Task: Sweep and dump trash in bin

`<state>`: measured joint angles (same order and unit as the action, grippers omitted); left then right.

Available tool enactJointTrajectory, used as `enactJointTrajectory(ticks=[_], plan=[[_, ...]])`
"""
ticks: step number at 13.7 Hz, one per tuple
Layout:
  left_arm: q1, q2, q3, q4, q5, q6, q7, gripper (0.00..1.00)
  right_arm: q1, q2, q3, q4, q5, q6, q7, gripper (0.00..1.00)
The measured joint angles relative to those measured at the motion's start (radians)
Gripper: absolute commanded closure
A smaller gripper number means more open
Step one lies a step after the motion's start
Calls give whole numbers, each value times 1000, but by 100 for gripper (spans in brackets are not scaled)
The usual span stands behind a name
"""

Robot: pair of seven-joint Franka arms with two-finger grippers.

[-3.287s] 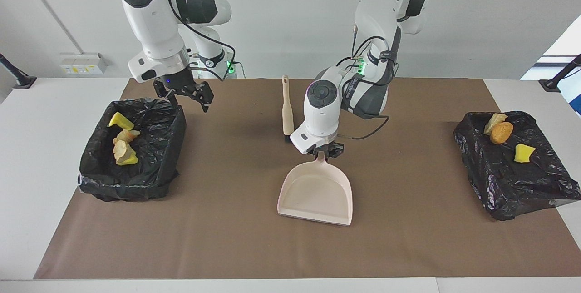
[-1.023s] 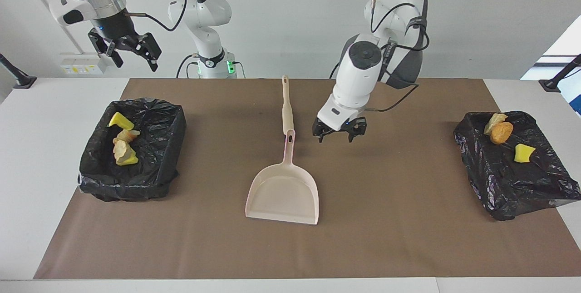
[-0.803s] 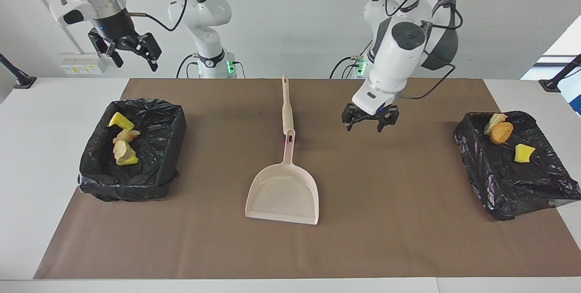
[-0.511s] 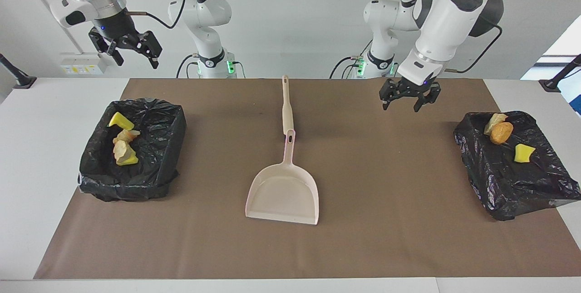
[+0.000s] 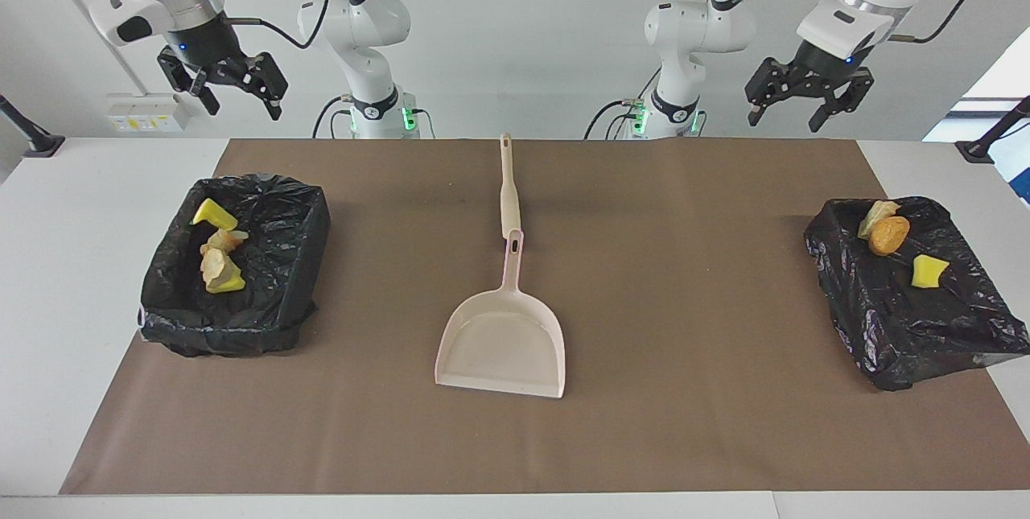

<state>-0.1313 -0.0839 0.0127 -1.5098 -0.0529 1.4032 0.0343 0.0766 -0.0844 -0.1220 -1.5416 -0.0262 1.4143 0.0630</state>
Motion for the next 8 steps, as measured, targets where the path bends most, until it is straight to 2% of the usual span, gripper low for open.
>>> enactJointTrajectory(ticks=[3,5,8], plan=[[35,69,-1,144,1,-112,52,0,0,-1,0,0,0,0,0,0],[38,98,-7,178,1,-127,59,0,0,-1,0,0,0,0,0,0],[38,103,-21,188,1,-129,59,0,0,-1,0,0,0,0,0,0]])
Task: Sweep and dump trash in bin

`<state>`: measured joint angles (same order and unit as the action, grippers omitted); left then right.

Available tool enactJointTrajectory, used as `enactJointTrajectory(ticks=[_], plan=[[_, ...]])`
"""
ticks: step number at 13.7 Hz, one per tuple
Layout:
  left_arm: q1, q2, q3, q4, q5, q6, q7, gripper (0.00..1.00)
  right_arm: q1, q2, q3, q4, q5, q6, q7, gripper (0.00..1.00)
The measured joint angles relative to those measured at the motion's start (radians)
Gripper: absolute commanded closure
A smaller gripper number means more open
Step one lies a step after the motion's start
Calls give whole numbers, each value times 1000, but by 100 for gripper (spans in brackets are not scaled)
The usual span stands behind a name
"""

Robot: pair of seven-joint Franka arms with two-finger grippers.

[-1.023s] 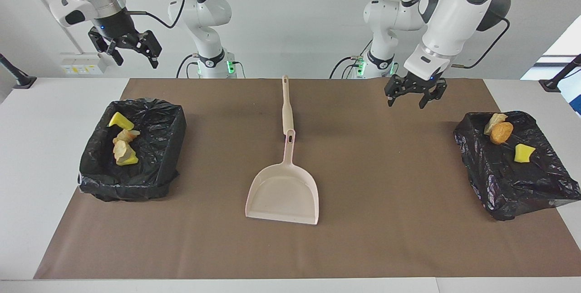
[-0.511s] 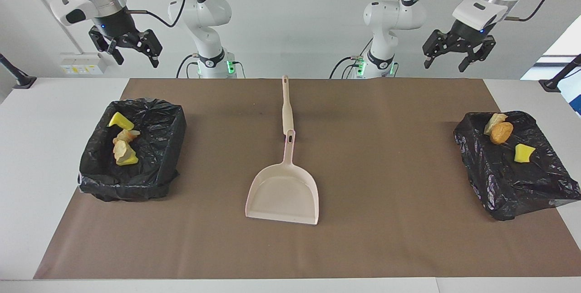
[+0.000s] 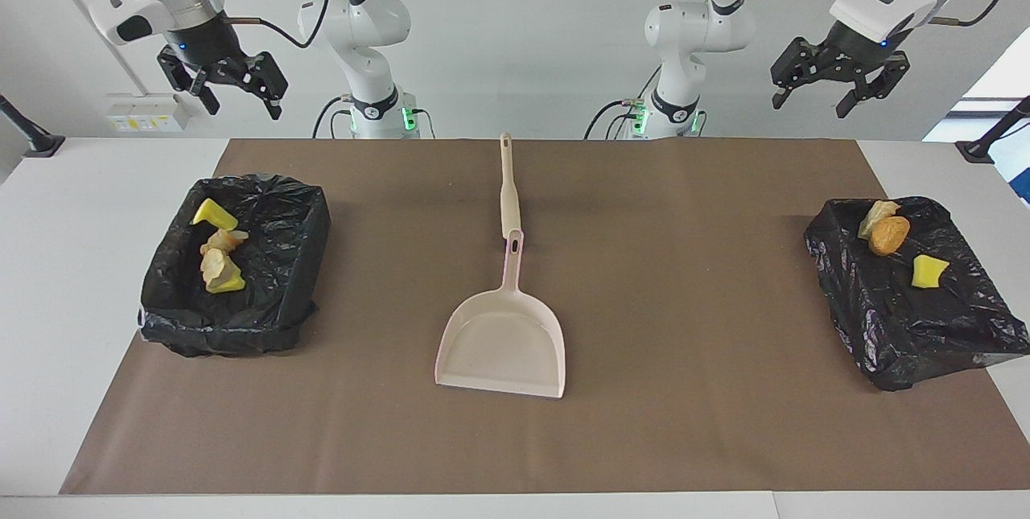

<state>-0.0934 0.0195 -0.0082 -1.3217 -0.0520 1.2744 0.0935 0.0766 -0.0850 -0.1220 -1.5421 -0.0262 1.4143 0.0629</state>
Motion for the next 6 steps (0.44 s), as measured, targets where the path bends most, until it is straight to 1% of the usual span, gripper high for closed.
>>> enactJointTrajectory(ticks=[6], plan=[[0,-26,-5,-24,0,-1,1,0,0,0,0,0,0,0,0,0]])
